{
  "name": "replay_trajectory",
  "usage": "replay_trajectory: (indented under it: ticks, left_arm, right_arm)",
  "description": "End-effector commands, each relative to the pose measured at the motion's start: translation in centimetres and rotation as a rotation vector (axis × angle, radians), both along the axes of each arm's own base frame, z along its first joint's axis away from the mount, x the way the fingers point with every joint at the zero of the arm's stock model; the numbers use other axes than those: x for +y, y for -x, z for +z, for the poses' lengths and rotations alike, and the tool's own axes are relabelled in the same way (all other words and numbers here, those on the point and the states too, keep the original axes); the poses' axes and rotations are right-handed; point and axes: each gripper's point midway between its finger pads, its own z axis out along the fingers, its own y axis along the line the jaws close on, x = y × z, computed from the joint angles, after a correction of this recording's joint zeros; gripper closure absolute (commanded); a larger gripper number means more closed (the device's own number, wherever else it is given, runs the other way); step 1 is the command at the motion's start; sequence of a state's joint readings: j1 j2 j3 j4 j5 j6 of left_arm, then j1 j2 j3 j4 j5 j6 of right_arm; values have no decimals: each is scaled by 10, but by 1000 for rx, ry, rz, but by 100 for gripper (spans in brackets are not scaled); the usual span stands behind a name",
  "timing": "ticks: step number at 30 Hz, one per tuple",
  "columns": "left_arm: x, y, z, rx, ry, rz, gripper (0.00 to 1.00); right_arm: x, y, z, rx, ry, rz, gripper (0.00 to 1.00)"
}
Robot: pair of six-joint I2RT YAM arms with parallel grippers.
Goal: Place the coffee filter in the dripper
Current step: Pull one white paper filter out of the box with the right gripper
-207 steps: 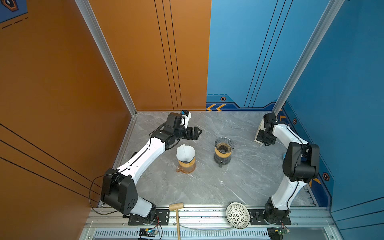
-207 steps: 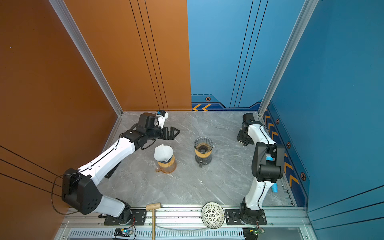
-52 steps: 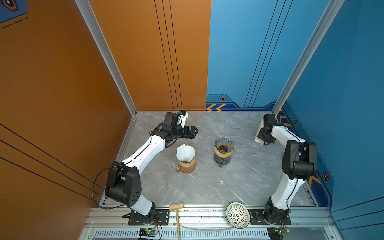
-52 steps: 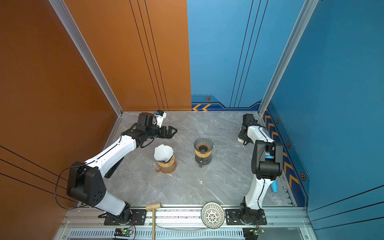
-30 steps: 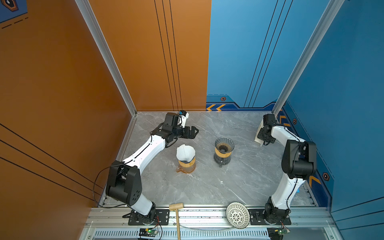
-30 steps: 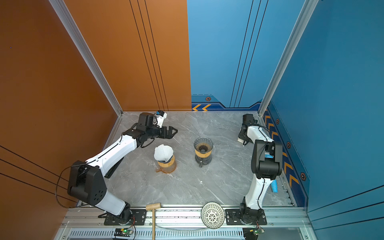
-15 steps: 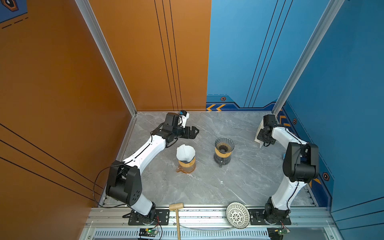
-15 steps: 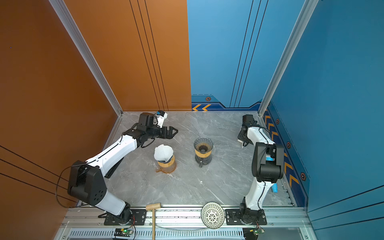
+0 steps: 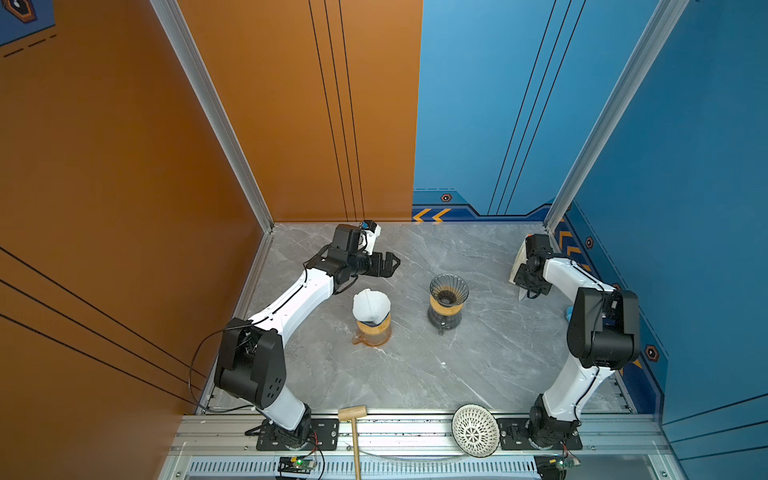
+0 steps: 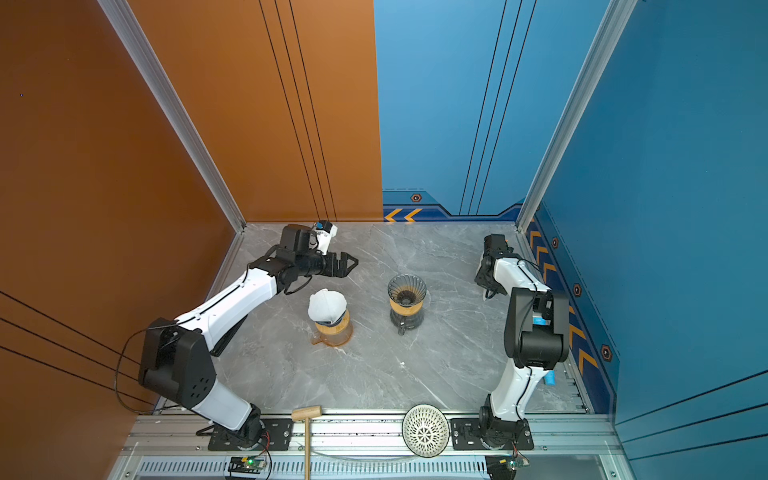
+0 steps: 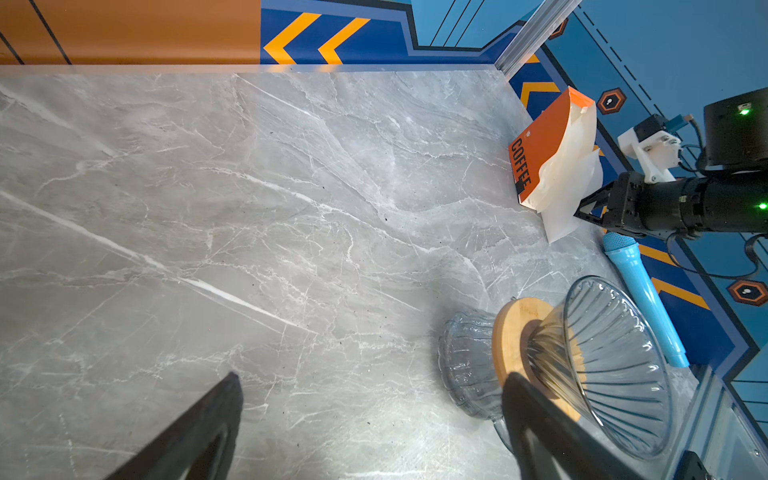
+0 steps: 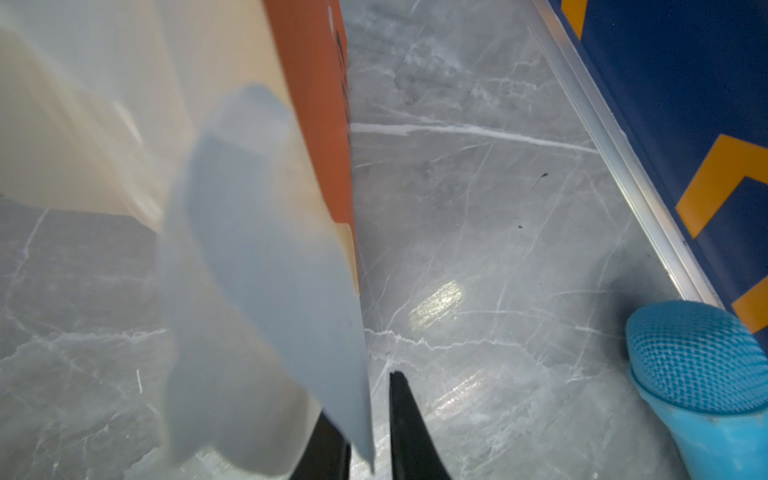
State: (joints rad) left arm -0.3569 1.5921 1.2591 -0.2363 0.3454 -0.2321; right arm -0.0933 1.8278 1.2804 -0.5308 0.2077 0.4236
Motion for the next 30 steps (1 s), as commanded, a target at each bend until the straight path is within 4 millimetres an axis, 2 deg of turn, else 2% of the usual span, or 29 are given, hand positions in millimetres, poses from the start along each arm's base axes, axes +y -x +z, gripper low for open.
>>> replay_trajectory:
  ticks: [1, 8, 14, 23, 30]
  left_arm:
    - [-6, 0, 10, -6, 11, -18, 2]
    - [-7, 0, 15, -14, 9, -19, 2]
    - [-10, 3, 25, -34, 12, -24, 2]
    - [-14, 17, 47, -78, 10, -36, 2]
    - [-14, 34, 69, -125, 19, -41, 2]
  right_arm:
    - [-3, -4, -1, -24, 30, -13, 84]
    - [-3, -9, 1, -52, 42, -3, 100]
    - [0, 0, 18, -84, 40, 14, 100]
    - [13, 34, 53, -97, -31, 66, 100]
    - [42, 69, 83, -45, -150, 175, 100]
